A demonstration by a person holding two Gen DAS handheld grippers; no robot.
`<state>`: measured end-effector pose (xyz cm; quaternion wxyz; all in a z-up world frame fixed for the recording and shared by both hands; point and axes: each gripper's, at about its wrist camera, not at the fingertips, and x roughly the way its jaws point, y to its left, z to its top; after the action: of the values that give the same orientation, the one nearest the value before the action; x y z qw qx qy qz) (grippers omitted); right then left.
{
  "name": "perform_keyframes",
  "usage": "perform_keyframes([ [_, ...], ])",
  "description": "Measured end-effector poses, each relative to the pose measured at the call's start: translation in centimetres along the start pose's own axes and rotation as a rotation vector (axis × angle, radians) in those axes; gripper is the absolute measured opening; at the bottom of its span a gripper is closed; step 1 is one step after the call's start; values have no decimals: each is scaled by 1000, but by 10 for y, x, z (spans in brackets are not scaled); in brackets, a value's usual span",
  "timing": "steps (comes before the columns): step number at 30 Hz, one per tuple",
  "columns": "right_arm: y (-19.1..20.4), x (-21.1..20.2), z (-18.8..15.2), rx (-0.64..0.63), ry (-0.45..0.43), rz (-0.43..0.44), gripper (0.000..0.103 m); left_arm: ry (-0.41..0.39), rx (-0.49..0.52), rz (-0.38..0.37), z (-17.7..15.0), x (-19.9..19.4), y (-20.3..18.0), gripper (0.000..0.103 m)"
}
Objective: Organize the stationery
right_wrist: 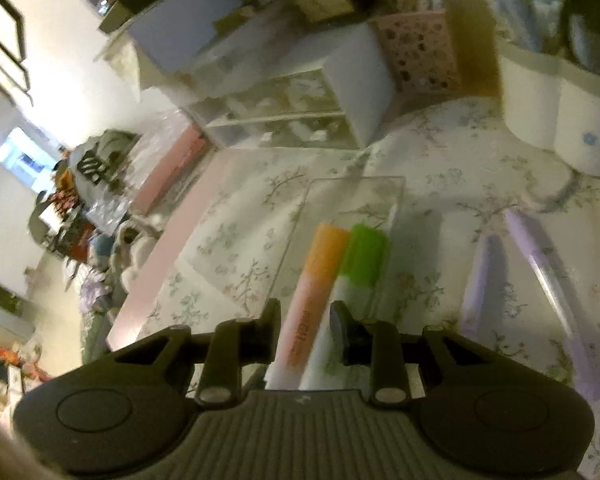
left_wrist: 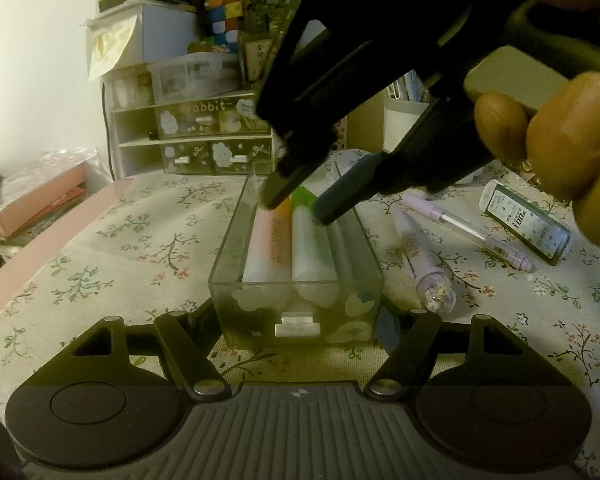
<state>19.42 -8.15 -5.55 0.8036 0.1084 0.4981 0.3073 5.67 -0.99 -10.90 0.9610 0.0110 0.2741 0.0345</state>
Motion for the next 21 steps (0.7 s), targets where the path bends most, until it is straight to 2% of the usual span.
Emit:
perform_keyframes([
  [2,10,-3,0,-58,-23,-92,21,0,1,0,0,0,0,73],
  [4,21,5,0,-117,22,-118,21,0,0,-1,0,0,0,73],
  [6,24,16,-2,-122,60,-92,31,1,0,0,0,0,0,73],
  [11,11,9,0,-36,34,-37,30,1,1,-3,0,-1,-1,73],
  [13,12,0,0,-57,6,-57,30,1,1,-6,0,-1,0,73],
  [17,5,-20,-1,-46,-52,-12,30,2,1,-8,1,0,1,73],
  [21,-19,-47,-1,21,-161,-20,30,2,0,-7,1,1,1,73],
])
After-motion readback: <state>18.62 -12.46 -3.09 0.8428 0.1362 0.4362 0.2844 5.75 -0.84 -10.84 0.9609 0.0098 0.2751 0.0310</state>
